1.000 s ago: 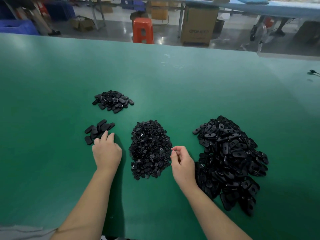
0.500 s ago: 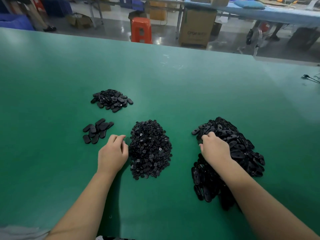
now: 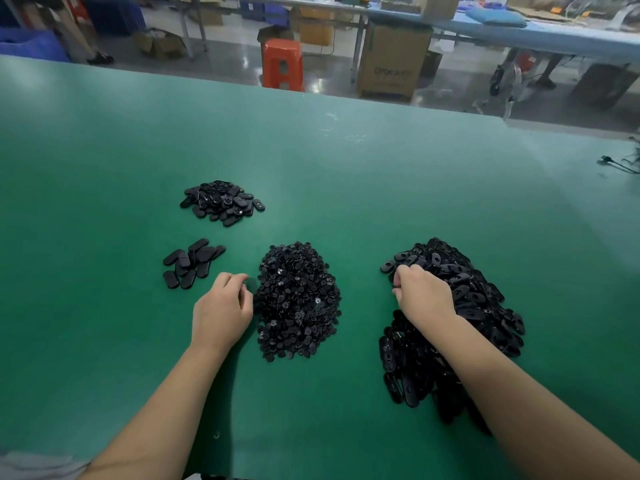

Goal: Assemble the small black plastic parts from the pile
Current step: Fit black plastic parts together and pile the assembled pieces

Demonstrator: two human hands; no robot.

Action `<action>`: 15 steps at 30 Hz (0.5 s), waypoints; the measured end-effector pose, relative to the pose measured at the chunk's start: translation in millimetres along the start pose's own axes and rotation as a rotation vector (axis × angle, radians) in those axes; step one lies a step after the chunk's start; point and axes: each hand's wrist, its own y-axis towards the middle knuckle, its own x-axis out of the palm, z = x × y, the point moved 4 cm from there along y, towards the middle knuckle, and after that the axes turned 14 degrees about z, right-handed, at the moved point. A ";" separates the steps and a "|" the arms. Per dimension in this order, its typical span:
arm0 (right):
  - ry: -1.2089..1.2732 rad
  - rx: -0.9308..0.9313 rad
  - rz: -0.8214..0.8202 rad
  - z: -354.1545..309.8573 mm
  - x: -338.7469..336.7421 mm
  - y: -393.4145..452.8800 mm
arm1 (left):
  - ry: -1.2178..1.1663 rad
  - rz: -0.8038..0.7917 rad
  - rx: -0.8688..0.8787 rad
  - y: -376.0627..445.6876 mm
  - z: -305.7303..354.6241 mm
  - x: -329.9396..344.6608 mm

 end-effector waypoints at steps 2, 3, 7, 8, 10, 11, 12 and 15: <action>0.197 0.066 0.082 -5.4 -11.9 3.5 | -0.004 0.005 -0.003 0.4 0.5 0.1; 0.326 0.119 0.109 -8.7 -18.3 6.3 | -0.002 0.007 -0.001 0.9 0.8 0.0; 0.909 0.394 0.092 -26.9 -31.0 14.5 | 0.010 0.009 -0.005 1.0 1.2 0.0; 1.046 0.457 0.075 -33.3 -29.7 13.4 | 0.012 0.010 -0.004 0.8 1.0 0.1; 1.228 0.557 0.054 -46.0 -20.8 7.4 | 0.013 0.016 -0.001 0.9 0.9 -0.2; 1.269 0.598 0.050 -51.4 -13.8 3.0 | 0.012 0.019 0.001 1.0 1.1 -0.3; 1.293 0.641 0.052 -56.5 -5.7 -1.6 | 0.010 0.022 0.005 0.9 1.4 -0.2; 1.310 0.783 0.112 -66.0 18.7 -15.3 | 0.006 0.026 0.017 0.5 2.0 0.2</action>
